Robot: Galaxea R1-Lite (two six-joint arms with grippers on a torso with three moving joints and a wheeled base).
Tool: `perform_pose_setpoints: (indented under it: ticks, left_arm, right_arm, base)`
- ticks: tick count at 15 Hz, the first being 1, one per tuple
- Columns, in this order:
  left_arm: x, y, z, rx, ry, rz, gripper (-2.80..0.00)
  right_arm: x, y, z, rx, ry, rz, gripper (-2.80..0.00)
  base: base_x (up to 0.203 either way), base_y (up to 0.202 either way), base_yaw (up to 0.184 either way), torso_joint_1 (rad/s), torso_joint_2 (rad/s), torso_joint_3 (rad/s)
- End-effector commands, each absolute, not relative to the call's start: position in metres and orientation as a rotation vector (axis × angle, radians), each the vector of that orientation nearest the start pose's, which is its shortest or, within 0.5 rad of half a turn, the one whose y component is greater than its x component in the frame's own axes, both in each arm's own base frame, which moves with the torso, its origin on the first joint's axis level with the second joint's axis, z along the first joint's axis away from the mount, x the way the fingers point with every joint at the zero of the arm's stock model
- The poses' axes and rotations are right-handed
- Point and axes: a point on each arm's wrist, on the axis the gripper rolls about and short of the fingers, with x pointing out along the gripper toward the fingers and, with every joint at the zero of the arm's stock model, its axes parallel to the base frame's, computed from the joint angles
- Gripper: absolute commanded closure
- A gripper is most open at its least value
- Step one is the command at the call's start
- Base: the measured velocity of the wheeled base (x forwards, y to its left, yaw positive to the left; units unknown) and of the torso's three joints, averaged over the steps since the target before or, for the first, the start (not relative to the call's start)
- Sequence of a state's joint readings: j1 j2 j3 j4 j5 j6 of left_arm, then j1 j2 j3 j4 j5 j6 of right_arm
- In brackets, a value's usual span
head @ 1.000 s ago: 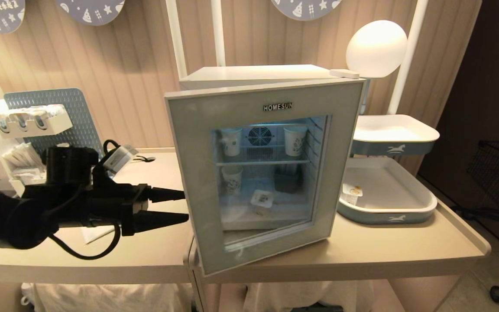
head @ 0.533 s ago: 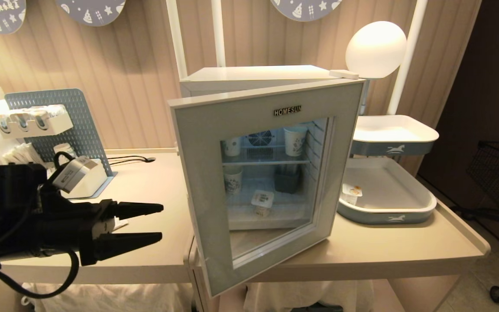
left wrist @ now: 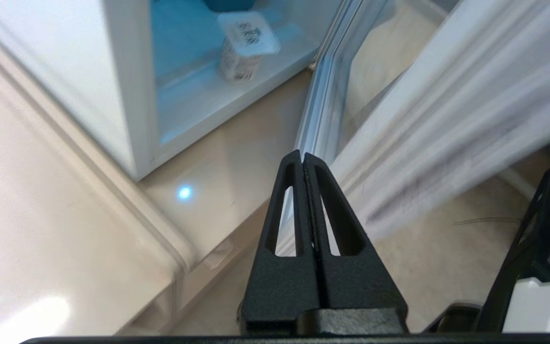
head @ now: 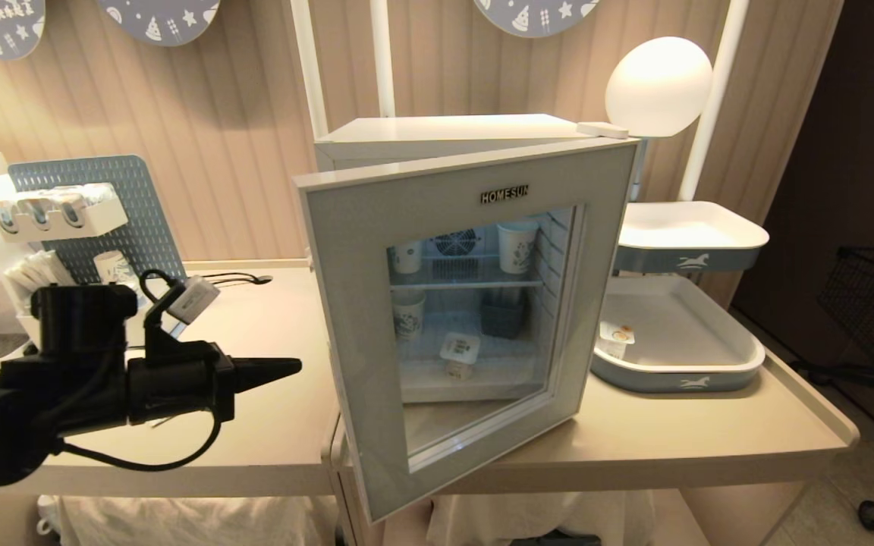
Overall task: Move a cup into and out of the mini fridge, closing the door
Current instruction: Open the freezer door
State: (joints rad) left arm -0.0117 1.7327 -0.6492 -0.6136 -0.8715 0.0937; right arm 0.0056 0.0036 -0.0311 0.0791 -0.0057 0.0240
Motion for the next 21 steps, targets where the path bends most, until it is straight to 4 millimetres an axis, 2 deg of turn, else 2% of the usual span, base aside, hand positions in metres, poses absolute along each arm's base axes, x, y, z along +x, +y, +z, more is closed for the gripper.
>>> perform_pose_setpoints:
  ticks: [1,3,5,9,13,16,21]
  left_arm:
    - [0.291,-0.038,0.128,-0.143,0.414,-0.924,0.00]
    - [0.298,-0.058,0.125,-0.136,0.411,-0.934,0.00]
    - [0.297,-0.075,0.122,-0.124,0.420,-0.956,0.00]
    - [0.277,-0.091,0.135,-0.164,0.423,-1.040,0.00]
    - [0.259,-0.102,0.153,-0.194,0.400,-1.222,0.00]
    - [0.248,-0.135,0.158,-0.177,0.405,-1.340,0.00]
    - [0.241,-0.208,0.174,-0.181,0.417,-1.531,0.00]
  right_arm:
    - [-0.025,0.000,0.076,0.024,0.054,-0.001,0.00]
    - [-0.025,0.000,0.076,0.024,0.053,-0.001,0.00]
    - [-0.025,0.000,0.076,0.024,0.054,-0.001,0.00]
    - [-0.025,0.000,0.076,0.024,0.052,-0.001,0.00]
    - [-0.025,0.000,0.076,0.024,0.054,-0.001,0.00]
    - [-0.025,0.000,0.076,0.024,0.054,-0.001,0.00]
    - [-0.025,0.000,0.076,0.024,0.053,0.000,0.00]
  base:
    - [0.000,0.000,0.000,0.000,0.00,0.000]
    - [0.000,0.000,0.000,0.000,0.00,0.000]
    - [0.000,0.000,0.000,0.000,0.00,0.000]
    - [0.000,0.000,0.000,0.000,0.00,0.000]
    - [0.000,0.000,0.000,0.000,0.00,0.000]
    - [0.000,0.000,0.000,0.000,0.00,0.000]
    - [0.000,0.000,0.000,0.000,0.00,0.000]
